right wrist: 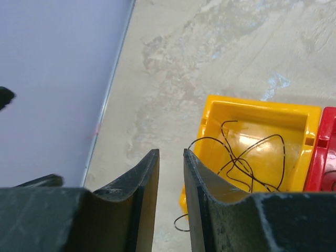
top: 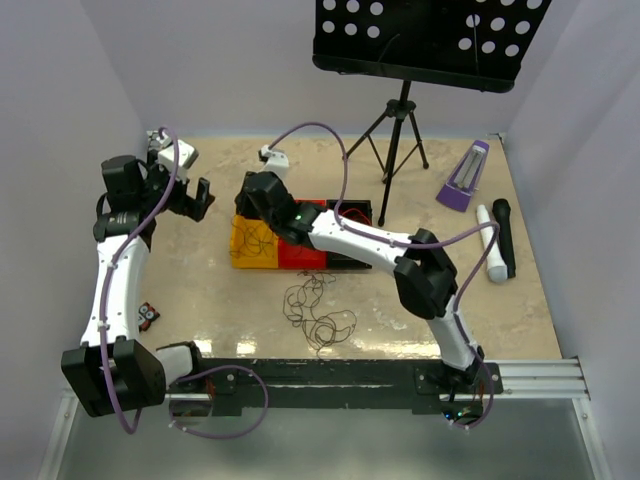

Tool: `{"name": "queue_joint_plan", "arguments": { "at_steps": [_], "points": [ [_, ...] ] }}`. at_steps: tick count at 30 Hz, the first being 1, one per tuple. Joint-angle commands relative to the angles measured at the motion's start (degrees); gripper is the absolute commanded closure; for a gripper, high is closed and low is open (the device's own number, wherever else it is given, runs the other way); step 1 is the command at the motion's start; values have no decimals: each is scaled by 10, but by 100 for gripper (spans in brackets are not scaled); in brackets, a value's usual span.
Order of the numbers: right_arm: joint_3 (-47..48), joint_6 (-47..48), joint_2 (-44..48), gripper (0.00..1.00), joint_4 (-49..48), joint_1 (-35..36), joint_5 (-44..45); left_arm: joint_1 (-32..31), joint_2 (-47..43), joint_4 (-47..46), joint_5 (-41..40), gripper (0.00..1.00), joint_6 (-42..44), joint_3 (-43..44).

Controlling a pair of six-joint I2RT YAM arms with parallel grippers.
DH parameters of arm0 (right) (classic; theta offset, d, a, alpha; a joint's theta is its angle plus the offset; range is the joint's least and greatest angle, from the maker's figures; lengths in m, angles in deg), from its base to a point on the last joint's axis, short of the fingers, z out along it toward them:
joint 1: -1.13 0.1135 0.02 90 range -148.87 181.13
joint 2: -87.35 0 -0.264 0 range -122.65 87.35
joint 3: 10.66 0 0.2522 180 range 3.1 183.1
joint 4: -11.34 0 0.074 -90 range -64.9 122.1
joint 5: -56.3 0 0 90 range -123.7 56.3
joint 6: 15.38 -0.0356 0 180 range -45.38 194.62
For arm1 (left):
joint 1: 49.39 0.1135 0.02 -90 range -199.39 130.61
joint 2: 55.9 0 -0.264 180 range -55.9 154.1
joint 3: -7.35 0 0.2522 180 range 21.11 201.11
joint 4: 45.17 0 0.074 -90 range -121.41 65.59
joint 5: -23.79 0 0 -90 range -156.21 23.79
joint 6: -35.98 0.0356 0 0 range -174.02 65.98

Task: Untangle the cables
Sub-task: Place the cable in the bin.

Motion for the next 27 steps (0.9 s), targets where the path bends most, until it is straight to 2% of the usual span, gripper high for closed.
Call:
{"name": "queue_joint_plan", "arguments": {
  "at_steps": [1, 3, 5, 6, 9, 11, 13, 17, 18, 19, 21, 23, 27],
  "points": [
    [-22, 12, 47, 71, 24, -9, 7, 3, -17, -18, 40, 0, 13, 38],
    [-67, 22, 87, 77, 12, -8, 4, 2, -20, 8, 87, 0, 26, 50],
    [-174, 46, 163, 95, -44, -12, -28, -8, -31, 45, 136, 0, 68, 45],
    [-218, 46, 192, 100, -83, -16, -56, -20, -37, 68, 151, 0, 101, 42],
    [-374, 32, 302, 100, -175, -46, -145, -63, -83, 130, 188, 0, 198, 0],
    [-472, 18, 385, 100, -235, -47, -91, -91, -129, 170, 213, 0, 274, -41],
    [-512, 10, 435, 100, -210, -45, -52, -108, -168, 185, 236, 0, 334, -90],
    [-554, 31, 487, 100, -178, -45, -46, -177, -221, 122, 278, 1, 336, -179],
    [-558, 37, 491, 95, -167, -45, -48, -192, -222, 98, 279, 2, 328, -197],
    [-562, 35, 493, 77, -144, -45, -44, -222, -217, 81, 277, 2, 310, -211],
    [-587, 32, 504, 51, -127, -45, -40, -266, -200, 68, 277, 3, 306, -232],
    [-633, 21, 538, 45, -140, -43, -37, -308, -183, 40, 271, 6, 280, -263],
    [-710, 14, 608, 44, -168, -29, -17, -360, -146, -67, 247, 14, 217, -320]
  ]
}}
